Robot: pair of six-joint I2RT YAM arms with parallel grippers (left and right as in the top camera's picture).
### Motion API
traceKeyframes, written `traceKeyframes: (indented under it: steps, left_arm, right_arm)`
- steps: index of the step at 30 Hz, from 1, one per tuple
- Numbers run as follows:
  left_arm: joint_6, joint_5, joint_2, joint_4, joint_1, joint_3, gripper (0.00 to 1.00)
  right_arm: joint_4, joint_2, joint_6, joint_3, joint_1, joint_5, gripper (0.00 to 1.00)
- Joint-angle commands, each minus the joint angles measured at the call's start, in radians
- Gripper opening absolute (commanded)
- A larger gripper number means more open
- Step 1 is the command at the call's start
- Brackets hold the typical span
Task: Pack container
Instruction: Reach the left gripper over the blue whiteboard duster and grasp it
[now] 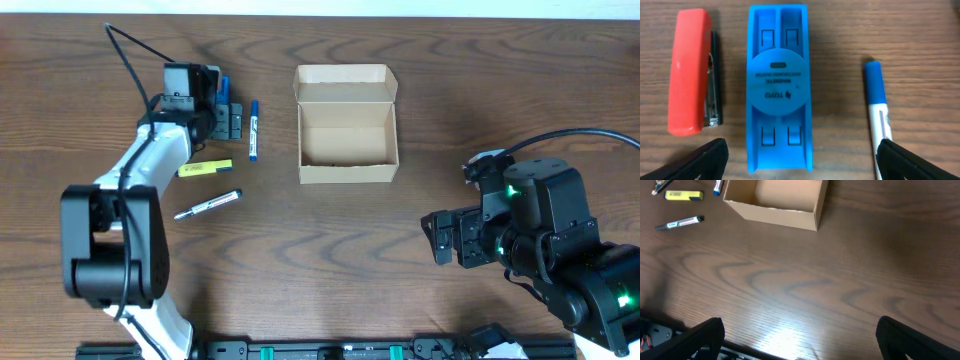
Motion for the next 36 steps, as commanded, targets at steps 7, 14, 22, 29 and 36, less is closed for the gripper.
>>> traceKeyframes:
  steps: [7, 14, 22, 29, 36]
  left_arm:
    - [0.009, -0.061, 0.152, 0.008, 0.001, 0.177, 0.95]
    - [-0.009, -0.06, 0.265, -0.054, 0.001, 0.303, 0.96]
    - [-0.035, -0.053, 0.307, -0.089, 0.001, 0.329, 0.96]
    - [-0.036, -0.052, 0.312, -0.118, 0.003, 0.329, 0.71]
    - [-0.036, -0.053, 0.306, -0.186, -0.001, 0.365, 0.5]
  right_arm:
    - [-0.001, 0.001, 0.008, 0.0, 0.01, 0.004, 0.99]
    - [-0.001, 0.001, 0.008, 0.0, 0.01, 0.004, 0.99]
    - [-0.001, 0.001, 0.008, 0.0, 0.01, 0.004, 0.99]
    - [-0.001, 0.001, 0.008, 0.0, 0.01, 0.003, 0.99]
    - [-0.001, 0.001, 0.008, 0.0, 0.01, 0.003, 0.99]
